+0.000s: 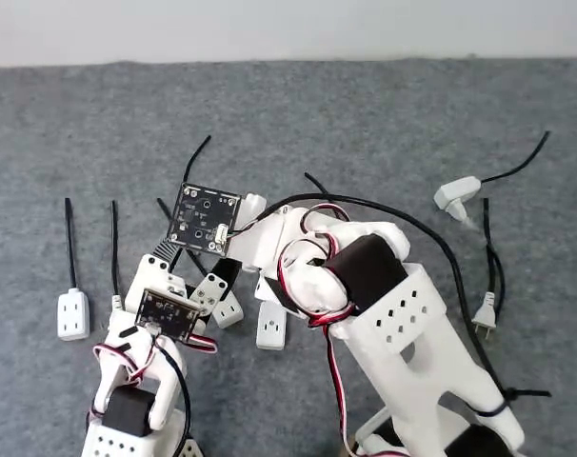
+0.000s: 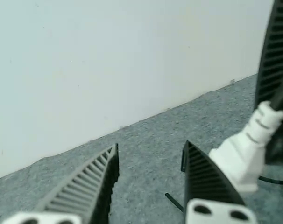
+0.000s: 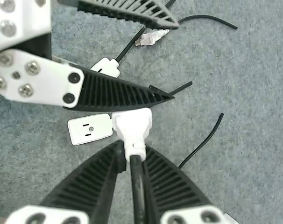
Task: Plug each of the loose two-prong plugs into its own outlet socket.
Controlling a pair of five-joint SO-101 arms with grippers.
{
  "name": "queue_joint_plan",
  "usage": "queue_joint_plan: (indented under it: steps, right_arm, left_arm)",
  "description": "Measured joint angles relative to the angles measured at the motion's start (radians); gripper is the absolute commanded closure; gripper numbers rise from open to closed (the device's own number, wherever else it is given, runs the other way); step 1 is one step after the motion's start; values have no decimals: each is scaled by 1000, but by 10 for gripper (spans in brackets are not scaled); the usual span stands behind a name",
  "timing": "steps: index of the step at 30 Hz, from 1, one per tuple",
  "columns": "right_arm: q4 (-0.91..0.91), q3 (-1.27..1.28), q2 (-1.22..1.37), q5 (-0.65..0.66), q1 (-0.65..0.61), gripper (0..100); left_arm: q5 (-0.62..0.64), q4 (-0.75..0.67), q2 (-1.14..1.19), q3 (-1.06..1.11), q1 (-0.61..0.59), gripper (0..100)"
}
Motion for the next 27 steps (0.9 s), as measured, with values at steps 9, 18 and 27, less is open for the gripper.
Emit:
queue_joint_plan:
  steps: [9,18,27]
  right_arm:
    - [-144,193,0,-3,0,989]
    - [-203,285,-2,-3,81,989]
    - [-334,430,-2,-37,118,989]
  left_arm:
    - [-6,0,0,0,2,776]
    - [-6,0,0,11,2,776]
    - [-6,0,0,11,2,776]
